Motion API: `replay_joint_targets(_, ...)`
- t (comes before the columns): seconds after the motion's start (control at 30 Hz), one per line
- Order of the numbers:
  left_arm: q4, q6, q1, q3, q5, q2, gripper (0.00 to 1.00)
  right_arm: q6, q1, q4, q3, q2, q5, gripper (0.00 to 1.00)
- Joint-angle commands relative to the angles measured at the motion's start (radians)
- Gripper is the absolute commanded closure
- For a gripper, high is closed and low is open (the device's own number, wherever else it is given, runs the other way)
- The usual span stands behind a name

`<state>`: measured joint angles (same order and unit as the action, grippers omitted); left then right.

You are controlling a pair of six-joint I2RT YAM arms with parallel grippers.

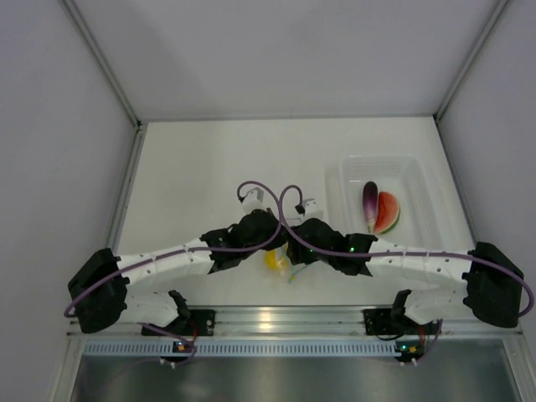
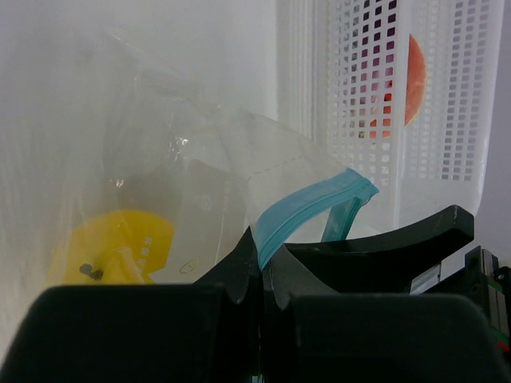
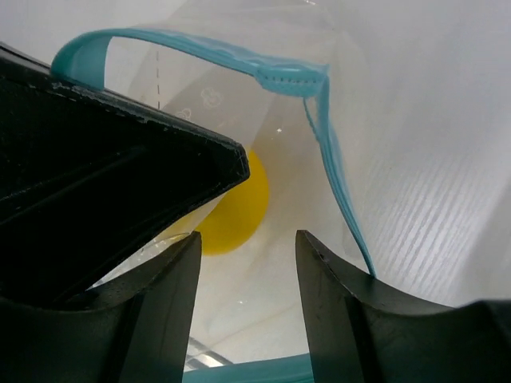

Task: Open the zip-top bag and remove the fake food

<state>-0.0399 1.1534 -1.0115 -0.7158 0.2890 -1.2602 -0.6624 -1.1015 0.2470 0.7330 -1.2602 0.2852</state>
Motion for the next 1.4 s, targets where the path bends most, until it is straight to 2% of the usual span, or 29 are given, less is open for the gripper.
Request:
replay_joint_targets(0.0,0.139,-0.032,-0.001,-0.071,-0.108,-0.027,1.0,-0.037,-0.011,-0.112,0.01,0.056,0.101,0.49)
replay_joint_targets(0.27,0.256,0.063,-0.004,-0.051,-0.159,0.005,1.0,-0.129,0.055,-0.227,-0.113,0.093,0.054,0.53)
replay_joint_targets(0.63,0.27,0.095,-0.001,-0.002,-0.188,0.001,1.0,-0.06,0.06,0.271,0.026,0.022,0.342,0.47)
replay_joint_targets(0.73,0.282,0.104,0.002,0.029,-0.191,0.008,1.0,-0.06,0.072,0.31,0.045,0.034,0.378,0.46)
replay_joint_targets(0.87,0.284,0.112,0.004,0.059,-0.172,0.012,1.0,-0.011,0.081,0.178,0.02,0.09,0.217,0.46)
replay_joint_targets(0.97,0.282,0.12,0.004,0.085,-0.162,0.002,1.0,0.029,0.081,0.146,0.048,0.087,0.12,0.43)
replay_joint_targets(1.07,0.284,0.129,0.004,0.124,-0.152,0.002,1.0,0.081,0.08,0.179,0.121,0.01,0.022,0.42)
replay_joint_targets(1.2,0.282,0.127,0.004,0.16,-0.155,0.012,1.0,0.093,0.051,0.181,0.155,-0.064,-0.032,0.41)
replay_joint_targets(1.37,0.282,0.124,0.004,0.21,-0.131,0.047,1.0,0.052,0.023,0.115,0.128,-0.035,-0.105,0.38)
